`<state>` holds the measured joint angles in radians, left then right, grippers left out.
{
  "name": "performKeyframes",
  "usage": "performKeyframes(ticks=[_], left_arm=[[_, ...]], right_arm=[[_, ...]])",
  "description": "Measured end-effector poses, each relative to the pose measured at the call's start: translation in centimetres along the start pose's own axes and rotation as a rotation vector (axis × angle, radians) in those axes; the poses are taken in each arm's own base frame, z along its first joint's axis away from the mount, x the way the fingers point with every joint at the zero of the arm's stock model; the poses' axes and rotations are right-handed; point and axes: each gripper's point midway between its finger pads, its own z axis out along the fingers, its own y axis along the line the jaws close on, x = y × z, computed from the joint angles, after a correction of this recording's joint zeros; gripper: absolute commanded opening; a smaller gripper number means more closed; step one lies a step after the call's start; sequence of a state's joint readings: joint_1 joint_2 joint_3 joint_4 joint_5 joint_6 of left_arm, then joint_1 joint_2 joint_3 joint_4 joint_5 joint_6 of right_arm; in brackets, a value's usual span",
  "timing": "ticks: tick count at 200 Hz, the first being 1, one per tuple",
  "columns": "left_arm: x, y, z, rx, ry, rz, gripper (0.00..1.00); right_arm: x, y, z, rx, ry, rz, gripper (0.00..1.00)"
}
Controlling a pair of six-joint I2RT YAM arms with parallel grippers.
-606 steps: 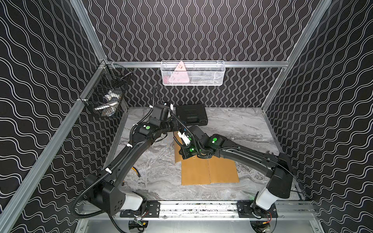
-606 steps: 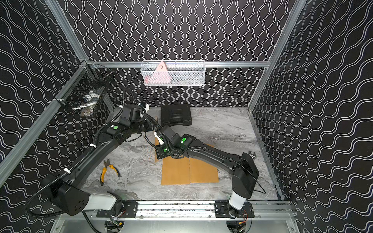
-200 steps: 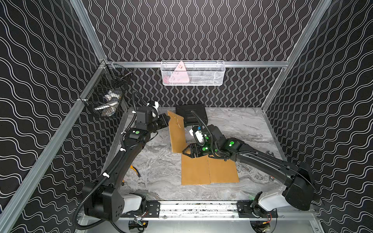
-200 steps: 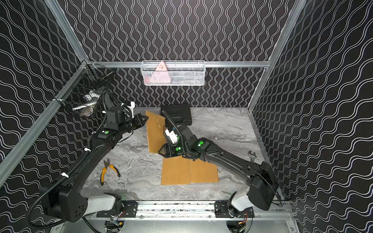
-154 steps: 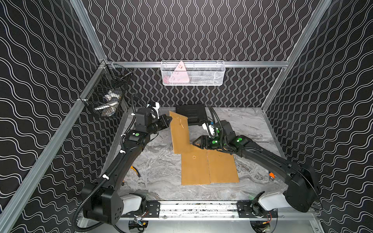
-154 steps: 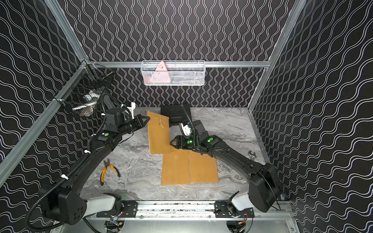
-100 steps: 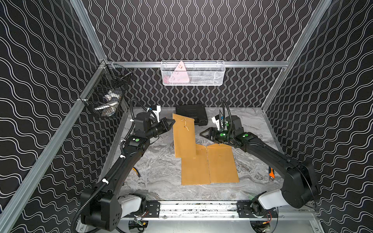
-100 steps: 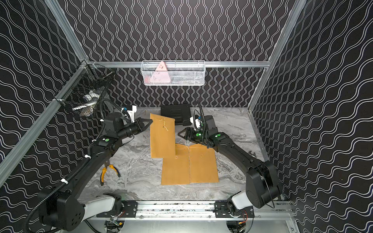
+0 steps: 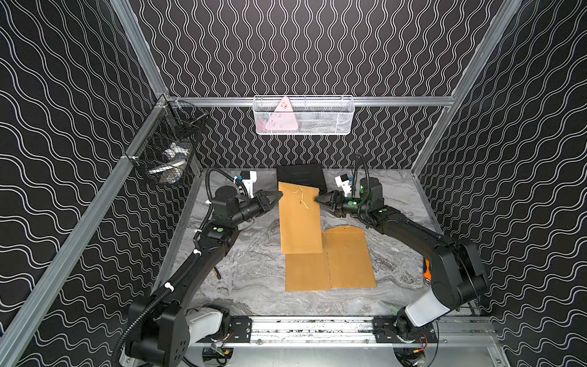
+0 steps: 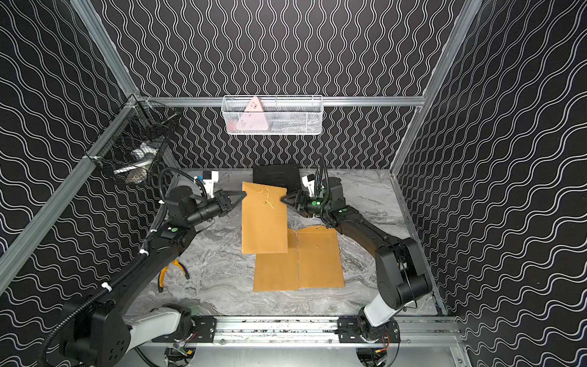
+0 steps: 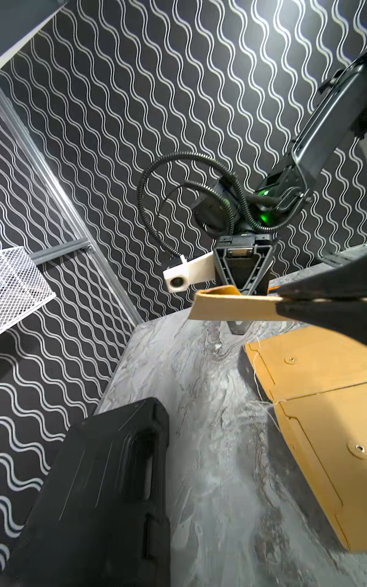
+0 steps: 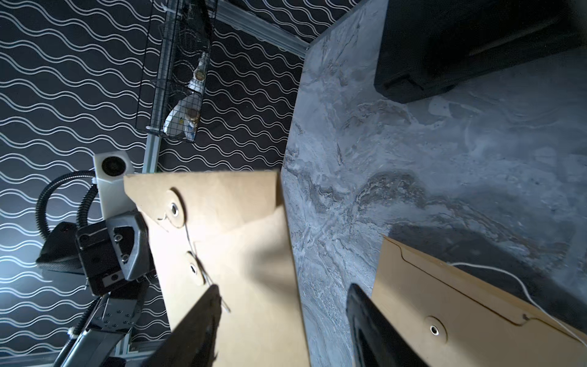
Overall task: Open the file bag
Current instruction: Pick up the file bag from the center of the board.
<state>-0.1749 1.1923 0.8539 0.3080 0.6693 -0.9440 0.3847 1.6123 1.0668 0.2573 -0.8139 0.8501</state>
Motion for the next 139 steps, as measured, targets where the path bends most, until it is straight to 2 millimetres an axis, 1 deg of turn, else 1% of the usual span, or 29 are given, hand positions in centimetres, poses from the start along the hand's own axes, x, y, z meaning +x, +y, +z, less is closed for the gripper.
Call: performKeyframes(ticks=[22,44,78,139], left_arm=[[0.4,-0.4,0.4,0.018,0.011,0.006,0.0],[0.8,-0.2,0.9,0.015,0.025,-0.001,0.0],[0.9,0.1,1.7,0.018,0.032,0.0,0.0],[1.0,0.3,2.0,0.019,0.036,0.0,0.0]], right_arm=[[-0.1,0.8,0.2,-0.037,0.01,-0.009,0.6],[0.0,1.3,0.2,-0.063,0.02,-0.015,0.57],[0.3,2.0,-0.3,-0.082,0.023,-0.028,0.51],[0.7,3.5,-1.1,-0.12,0.024,-0.047,0.28]])
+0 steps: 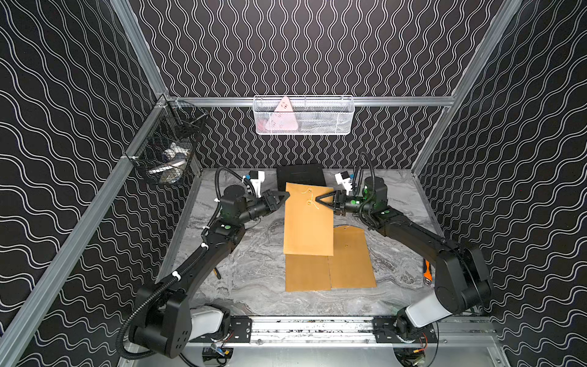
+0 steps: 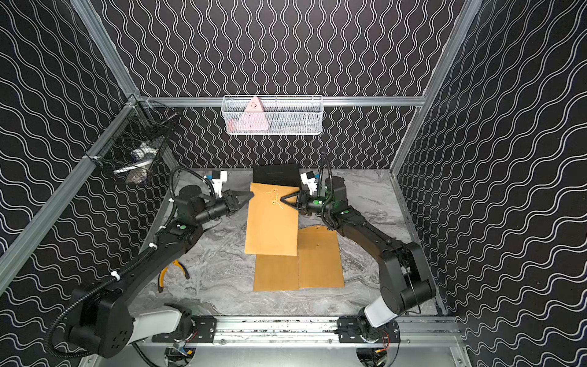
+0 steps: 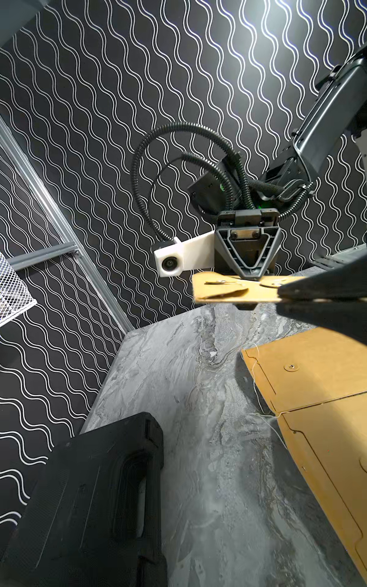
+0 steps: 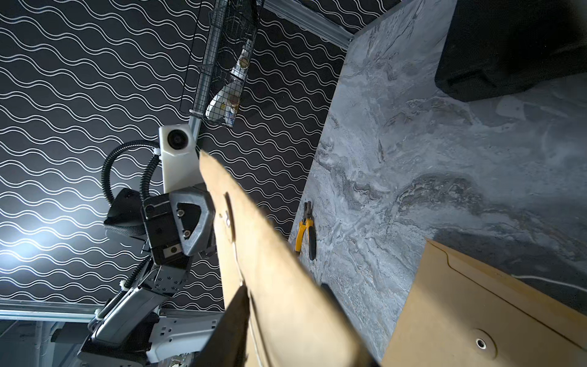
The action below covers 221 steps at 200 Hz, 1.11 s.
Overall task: Open the file bag
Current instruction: Pick up the file bag from the center of the board.
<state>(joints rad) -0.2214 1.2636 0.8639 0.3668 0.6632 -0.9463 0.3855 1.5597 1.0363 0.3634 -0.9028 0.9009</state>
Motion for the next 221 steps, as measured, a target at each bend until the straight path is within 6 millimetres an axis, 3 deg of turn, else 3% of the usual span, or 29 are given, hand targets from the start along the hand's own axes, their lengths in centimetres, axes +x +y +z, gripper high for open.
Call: performKeyframes(ticks=[36,69,82,119,140,172,221], left_arm=[[0.1,0.4,0.2,-0.01,0.005,-0.005,0.0],[0.3,0.8,0.3,-0.017,0.011,-0.009,0.0],[0.3,1.0,0.4,-0.021,0.013,-0.012,0.07],[0.7,1.4,1.2,-0.027,0.036,-0.024,0.16],[1.5,0.5,2.0,-0.004,0.075,-0.006,0.18],[2.7,-1.0,2.7,0.024,0.12,0.029,0.2],[3.5,-1.4,3.0,0.032,0.141,0.032,0.2]], right_arm=[[0.1,0.6,-0.2,-0.009,-0.001,-0.01,0.12],[0.1,1.0,-0.4,-0.02,0.0,-0.018,0.05],[0.1,1.0,-0.4,-0.021,0.0,-0.02,0.02],[0.1,1.1,-0.3,-0.025,0.001,-0.024,0.0],[0.3,1.2,-0.2,-0.029,0.008,-0.026,0.0],[0.5,1.8,0.0,-0.043,0.019,-0.041,0.0],[0.3,2.2,0.1,-0.051,0.019,-0.051,0.0]])
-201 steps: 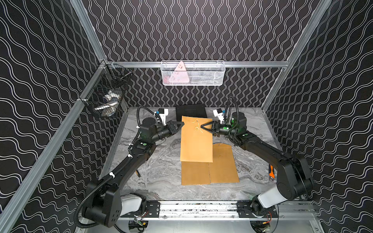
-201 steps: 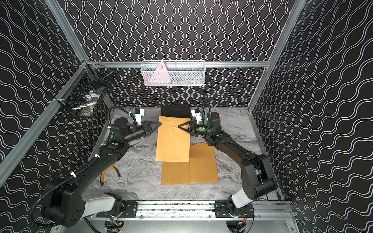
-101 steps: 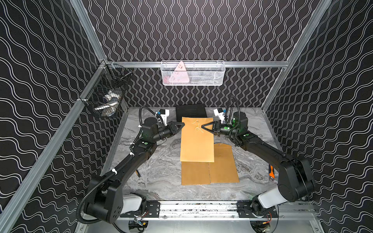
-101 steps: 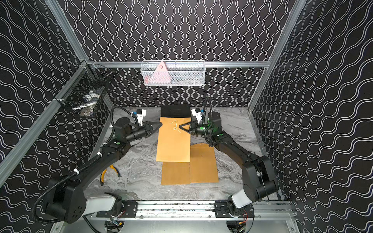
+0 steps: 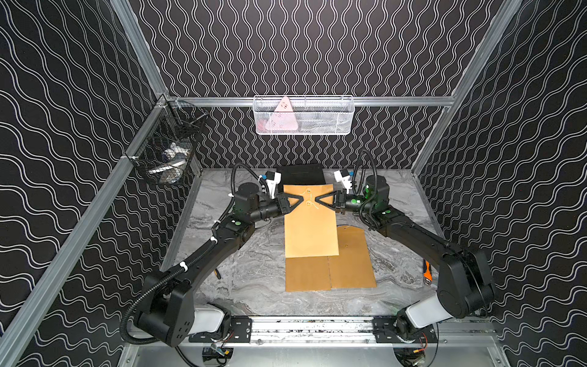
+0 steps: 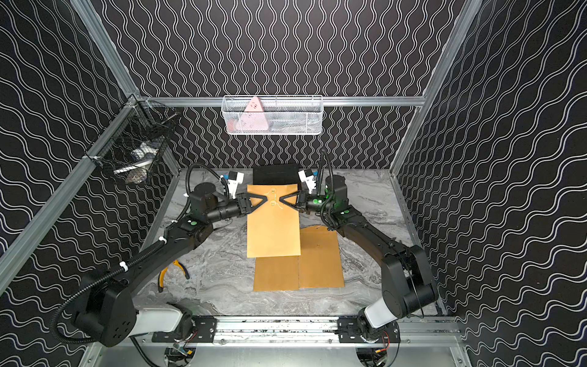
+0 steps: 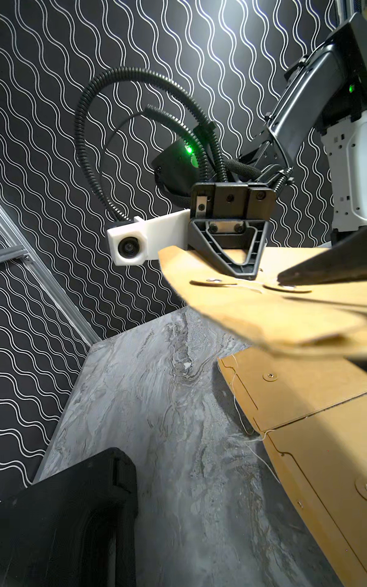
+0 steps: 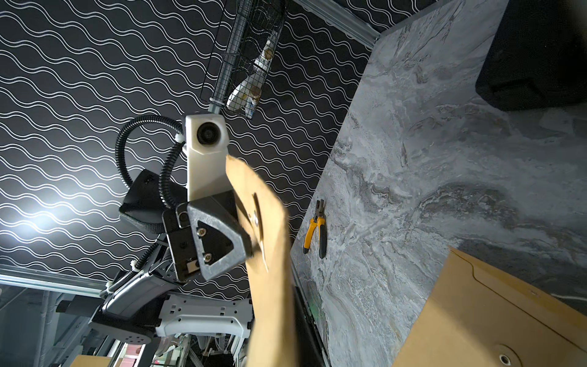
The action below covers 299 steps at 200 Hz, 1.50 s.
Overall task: Open the file bag
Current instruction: Pick up the file bag from the center of the board.
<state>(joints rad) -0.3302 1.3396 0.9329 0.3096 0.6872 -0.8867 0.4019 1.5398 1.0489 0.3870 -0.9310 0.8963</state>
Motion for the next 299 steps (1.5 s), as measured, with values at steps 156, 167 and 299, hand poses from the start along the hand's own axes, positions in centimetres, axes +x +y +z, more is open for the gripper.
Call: performKeyframes(ticks=[156,167,299], left_arm=[[1.2,0.4,0.0,-0.021,0.025,0.027,0.16],[1.2,0.4,0.0,-0.021,0.024,0.027,0.13],[0.1,-0.9,-0.7,-0.063,0.02,0.116,0.0]], right_arm=[[-0.2,-0.5,0.0,0.003,-0.017,0.019,0.0],[-0.2,-0.5,0.0,0.001,-0.018,0.019,0.0],[-0.9,-0.7,-2.6,0.258,-0.085,-0.118,0.42]])
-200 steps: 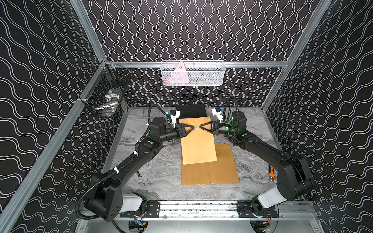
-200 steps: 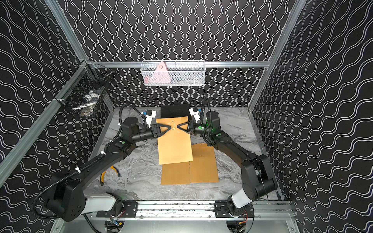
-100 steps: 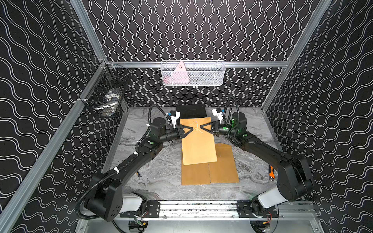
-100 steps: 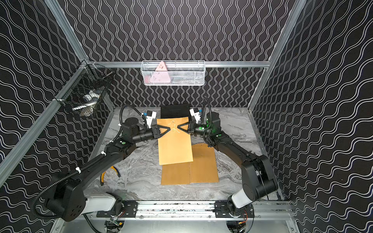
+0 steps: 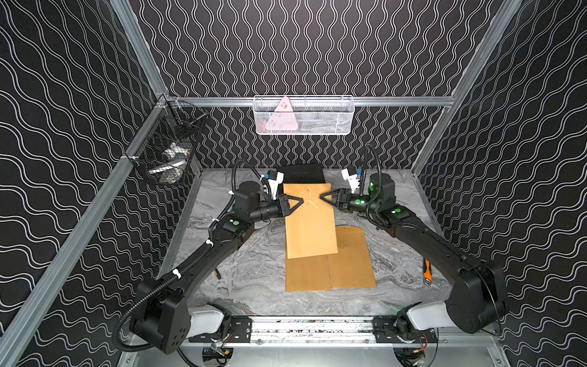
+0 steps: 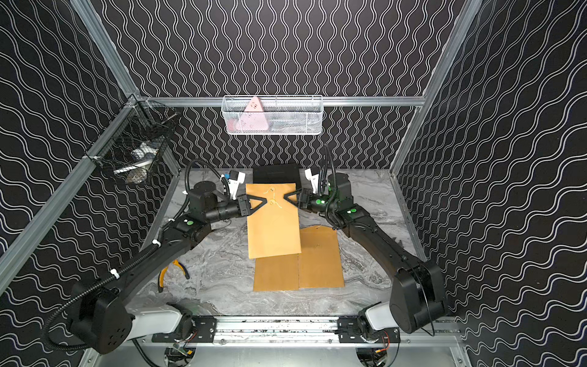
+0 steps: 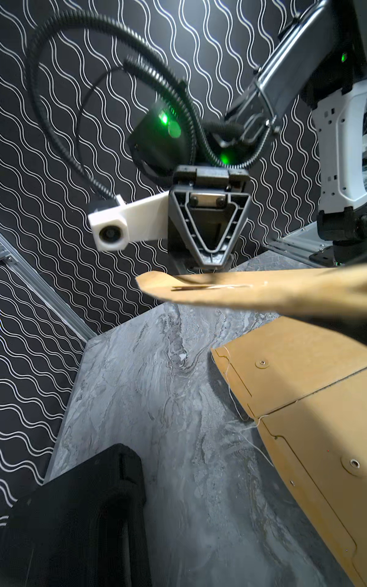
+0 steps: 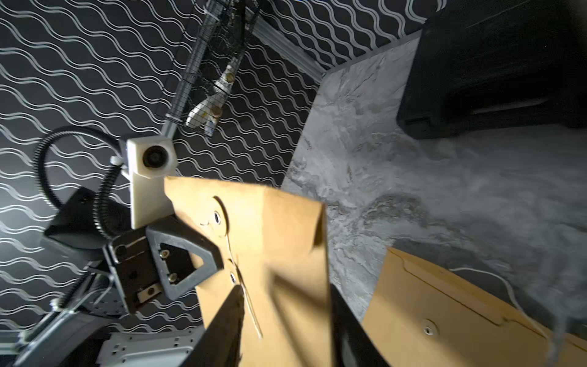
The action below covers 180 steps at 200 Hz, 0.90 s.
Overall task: Open the file bag
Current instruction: Pick up the file bag from the center of the board, then open the file bag.
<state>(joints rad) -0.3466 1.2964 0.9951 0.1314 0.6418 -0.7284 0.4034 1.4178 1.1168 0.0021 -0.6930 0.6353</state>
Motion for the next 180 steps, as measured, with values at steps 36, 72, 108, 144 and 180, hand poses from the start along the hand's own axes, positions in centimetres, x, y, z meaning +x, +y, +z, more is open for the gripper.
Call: performKeyframes(ticks=[36,72,108,144,180], left_arm=[[-0.2,0.6,0.0,-0.064,0.021,0.034,0.0],[0.0,1.2,-0.4,-0.127,0.053,0.056,0.0],[0.3,1.8,-1.0,-0.179,0.074,0.07,0.0],[-0.2,1.8,-1.6,-0.218,0.052,0.106,0.0],[-0.2,2.1,-1.6,-0.23,0.051,0.114,0.0]], right_arm=[[1.1,-0.5,-0.3,0.181,0.041,-0.118,0.35],[2.4,-0.8,0.5,0.332,0.086,-0.229,0.32],[3.3,-1.4,1.8,0.431,0.127,-0.292,0.36],[3.7,-1.4,1.6,0.453,0.139,-0.31,0.42],[3.6,-0.9,1.2,0.454,0.128,-0.322,0.4]])
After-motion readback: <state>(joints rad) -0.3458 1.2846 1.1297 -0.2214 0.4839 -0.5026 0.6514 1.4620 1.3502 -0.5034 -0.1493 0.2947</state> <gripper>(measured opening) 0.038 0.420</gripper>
